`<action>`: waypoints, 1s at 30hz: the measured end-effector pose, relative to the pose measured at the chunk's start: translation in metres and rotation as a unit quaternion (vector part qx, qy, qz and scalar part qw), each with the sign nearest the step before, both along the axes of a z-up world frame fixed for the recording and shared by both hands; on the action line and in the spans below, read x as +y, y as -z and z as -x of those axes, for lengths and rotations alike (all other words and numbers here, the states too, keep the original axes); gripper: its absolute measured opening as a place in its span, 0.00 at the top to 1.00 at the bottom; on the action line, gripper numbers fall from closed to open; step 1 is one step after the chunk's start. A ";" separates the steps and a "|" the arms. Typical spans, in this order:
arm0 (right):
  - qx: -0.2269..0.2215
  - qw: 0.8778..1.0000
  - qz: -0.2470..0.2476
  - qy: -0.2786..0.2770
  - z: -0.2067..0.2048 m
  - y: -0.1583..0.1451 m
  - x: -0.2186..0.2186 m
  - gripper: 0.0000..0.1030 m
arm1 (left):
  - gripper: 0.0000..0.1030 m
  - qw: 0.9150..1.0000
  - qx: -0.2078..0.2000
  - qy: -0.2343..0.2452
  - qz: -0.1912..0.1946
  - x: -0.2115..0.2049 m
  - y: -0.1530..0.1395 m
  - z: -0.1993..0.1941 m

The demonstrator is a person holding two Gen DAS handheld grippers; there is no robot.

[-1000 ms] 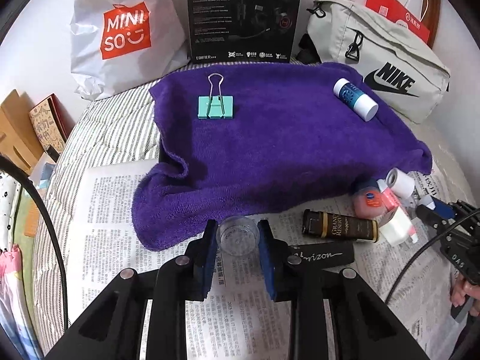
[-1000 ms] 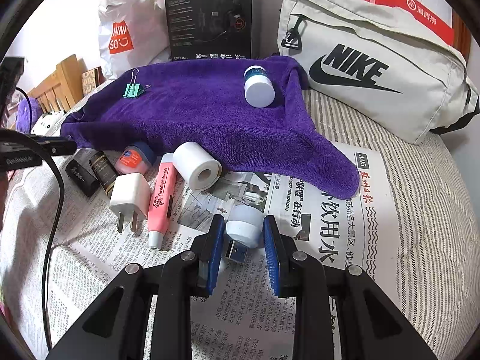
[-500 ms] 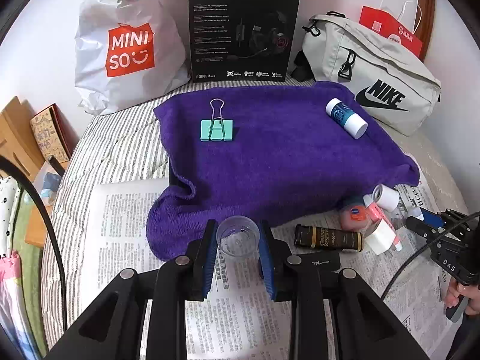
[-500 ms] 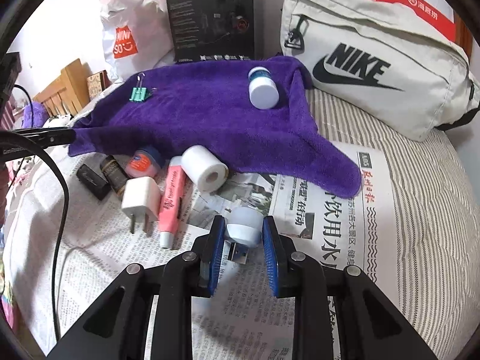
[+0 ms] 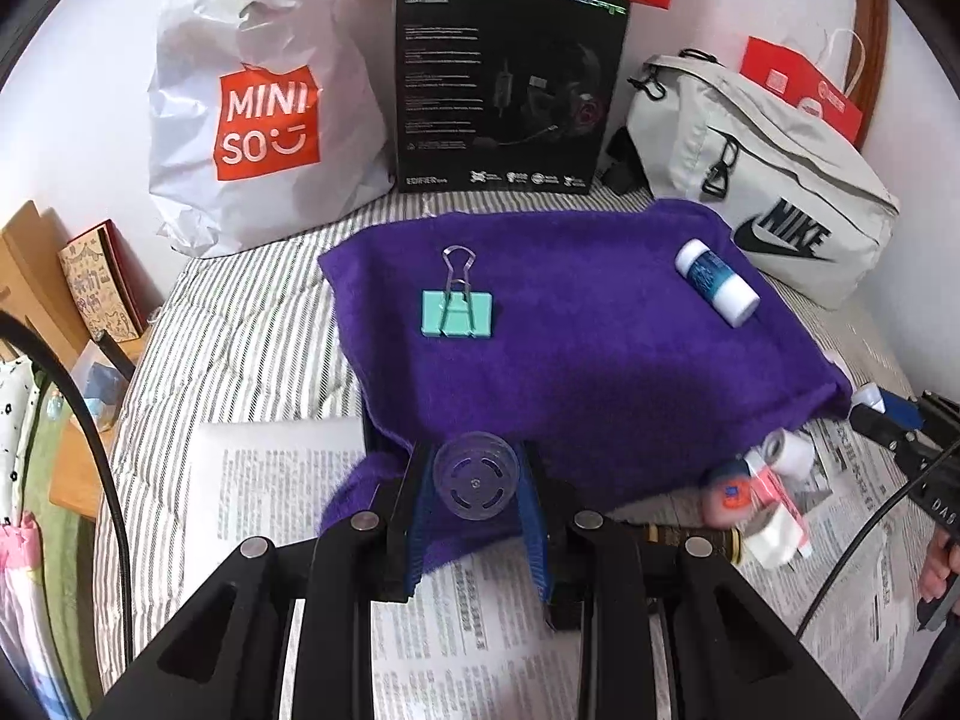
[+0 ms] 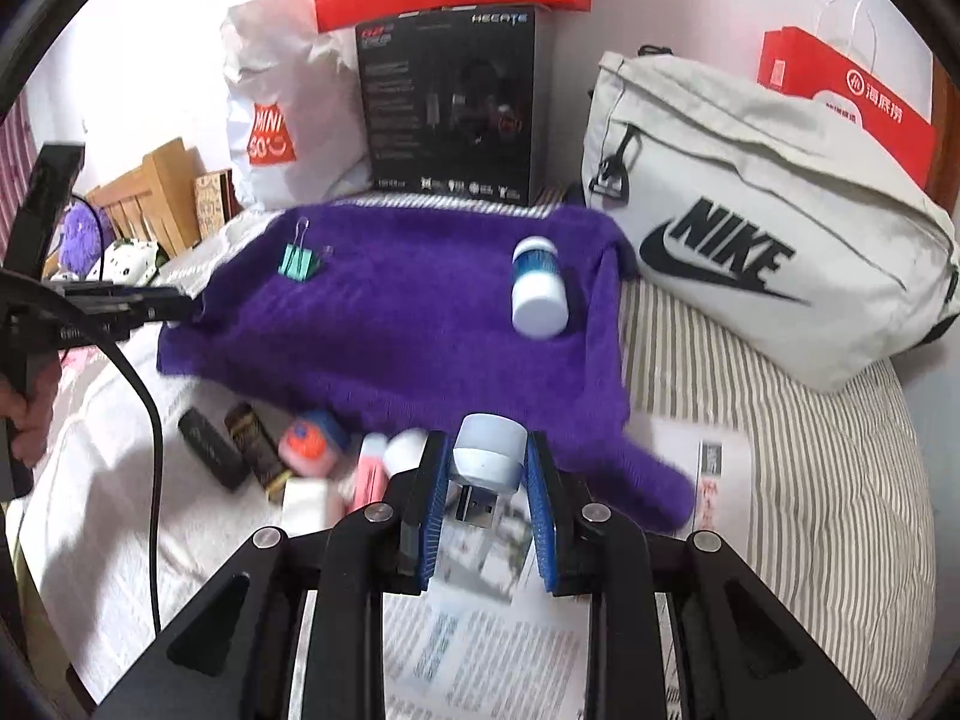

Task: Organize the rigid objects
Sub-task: 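Carry the cup and bottle onto the towel beside the clip and jar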

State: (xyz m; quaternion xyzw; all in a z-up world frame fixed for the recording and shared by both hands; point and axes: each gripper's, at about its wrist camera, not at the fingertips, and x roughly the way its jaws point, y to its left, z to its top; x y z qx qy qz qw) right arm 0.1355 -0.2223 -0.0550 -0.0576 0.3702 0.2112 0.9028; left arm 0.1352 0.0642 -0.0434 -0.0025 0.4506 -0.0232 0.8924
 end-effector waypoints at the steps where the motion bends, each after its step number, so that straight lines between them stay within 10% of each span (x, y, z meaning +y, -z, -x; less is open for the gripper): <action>1: -0.001 1.000 -0.002 0.001 -0.005 -0.002 0.001 0.75 | 0.75 1.000 0.001 0.000 0.000 0.001 0.001 -0.003; 30: 0.077 0.997 0.022 -0.008 -0.108 0.046 0.032 0.75 | 0.75 1.000 0.031 -0.001 -0.002 0.006 0.027 -0.064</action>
